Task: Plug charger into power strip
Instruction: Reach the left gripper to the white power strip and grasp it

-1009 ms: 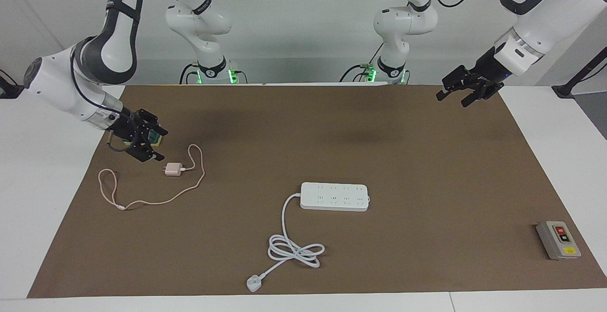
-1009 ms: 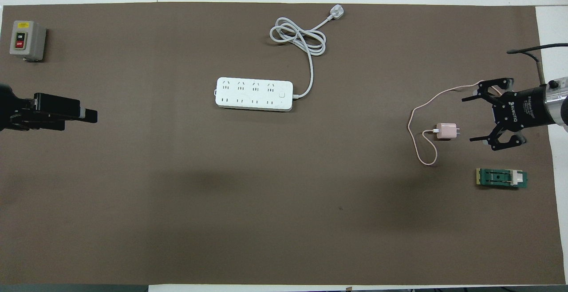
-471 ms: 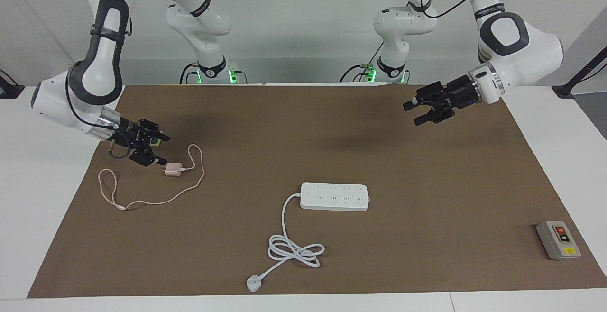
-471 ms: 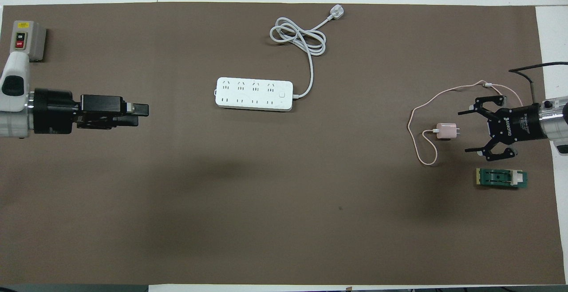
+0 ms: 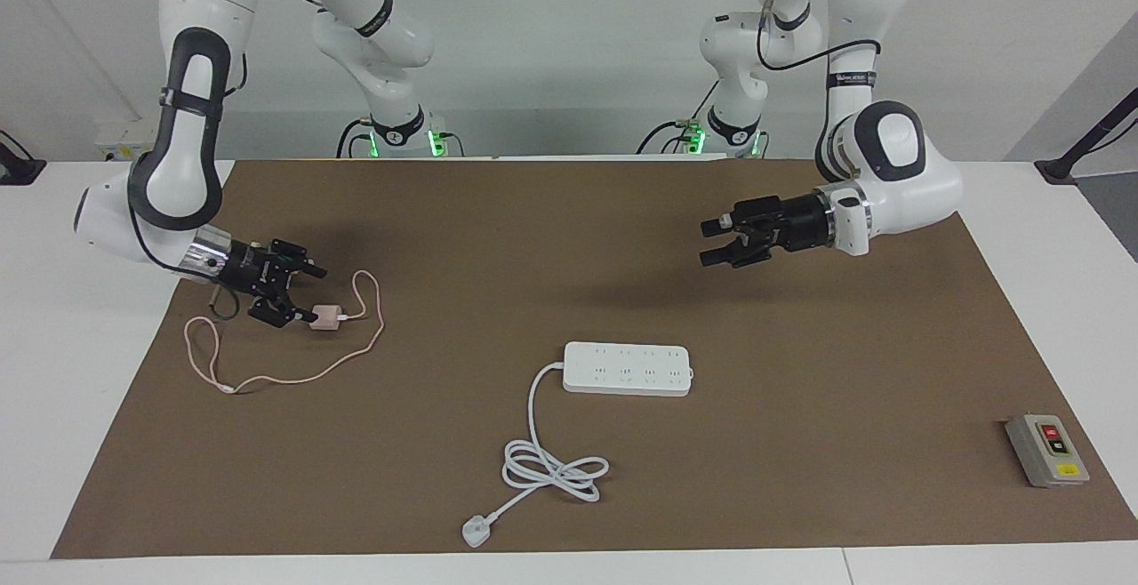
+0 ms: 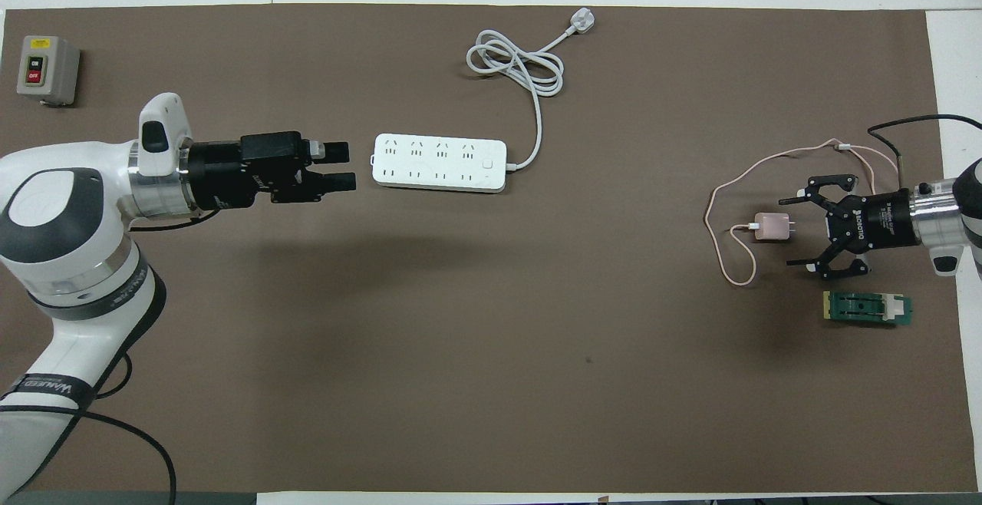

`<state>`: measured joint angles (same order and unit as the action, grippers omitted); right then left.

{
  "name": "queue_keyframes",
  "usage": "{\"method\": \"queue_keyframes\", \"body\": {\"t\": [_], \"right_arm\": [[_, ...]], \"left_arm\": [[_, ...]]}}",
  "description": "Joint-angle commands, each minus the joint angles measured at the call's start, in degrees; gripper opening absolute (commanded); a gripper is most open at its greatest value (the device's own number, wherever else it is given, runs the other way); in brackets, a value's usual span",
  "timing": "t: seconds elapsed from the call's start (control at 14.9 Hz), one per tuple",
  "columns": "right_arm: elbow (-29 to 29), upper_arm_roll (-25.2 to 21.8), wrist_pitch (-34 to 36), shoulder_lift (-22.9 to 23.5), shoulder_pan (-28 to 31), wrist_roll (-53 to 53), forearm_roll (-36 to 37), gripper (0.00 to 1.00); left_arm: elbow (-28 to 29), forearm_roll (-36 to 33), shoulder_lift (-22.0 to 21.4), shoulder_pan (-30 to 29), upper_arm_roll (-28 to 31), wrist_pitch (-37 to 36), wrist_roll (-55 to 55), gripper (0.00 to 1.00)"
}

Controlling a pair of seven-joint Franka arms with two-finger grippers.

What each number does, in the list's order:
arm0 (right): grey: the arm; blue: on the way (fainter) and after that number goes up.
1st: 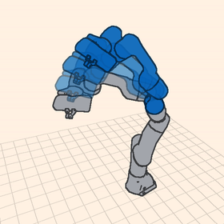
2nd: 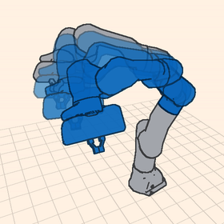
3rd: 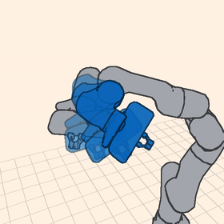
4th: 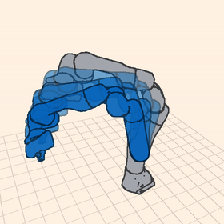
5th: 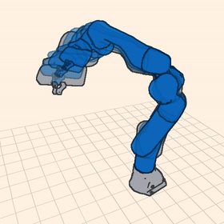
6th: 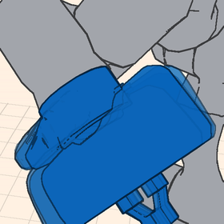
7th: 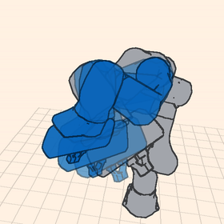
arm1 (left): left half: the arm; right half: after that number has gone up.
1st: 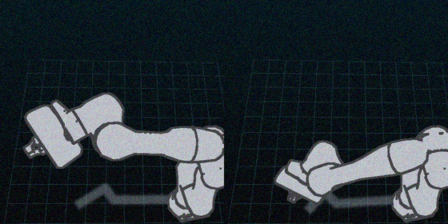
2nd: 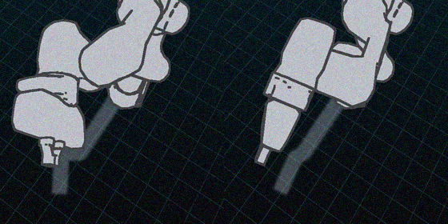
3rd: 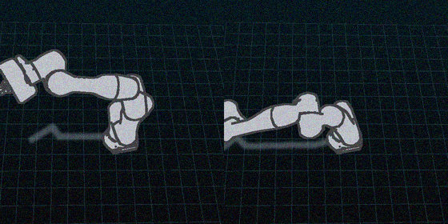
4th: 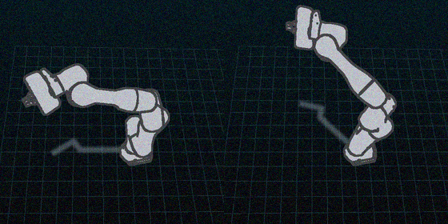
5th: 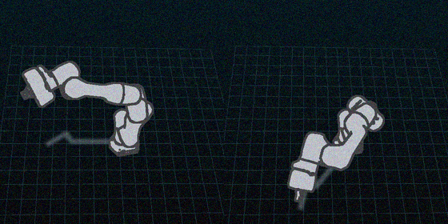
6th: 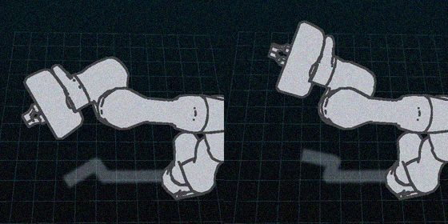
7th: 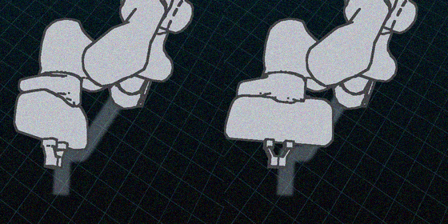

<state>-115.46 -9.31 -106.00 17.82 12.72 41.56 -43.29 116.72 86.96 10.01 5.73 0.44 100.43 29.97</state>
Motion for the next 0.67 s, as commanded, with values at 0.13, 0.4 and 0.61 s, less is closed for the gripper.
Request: {"method": "queue_keyframes", "body": {"t": [0.13,0.4,0.61], "right_arm": [[1.55,0.52,0.45,3.00,2.40,-5.35,-2.15,1.00],[4.81,0.52,1.76,5.03,3.37,-5.52,-3.55,1.00],[4.37,0.52,1.50,5.91,3.28,-6.13,-4.69,1.00]], "left_arm": [[-0.97,6.11,8.44,0.85,0.18,-4.54,12.91,1.00],[-0.09,8.49,7.92,3.40,0.17,-6.83,16.86,1.00],[-0.44,8.92,8.00,3.41,0.09,-6.57,16.97,1.00]]}}
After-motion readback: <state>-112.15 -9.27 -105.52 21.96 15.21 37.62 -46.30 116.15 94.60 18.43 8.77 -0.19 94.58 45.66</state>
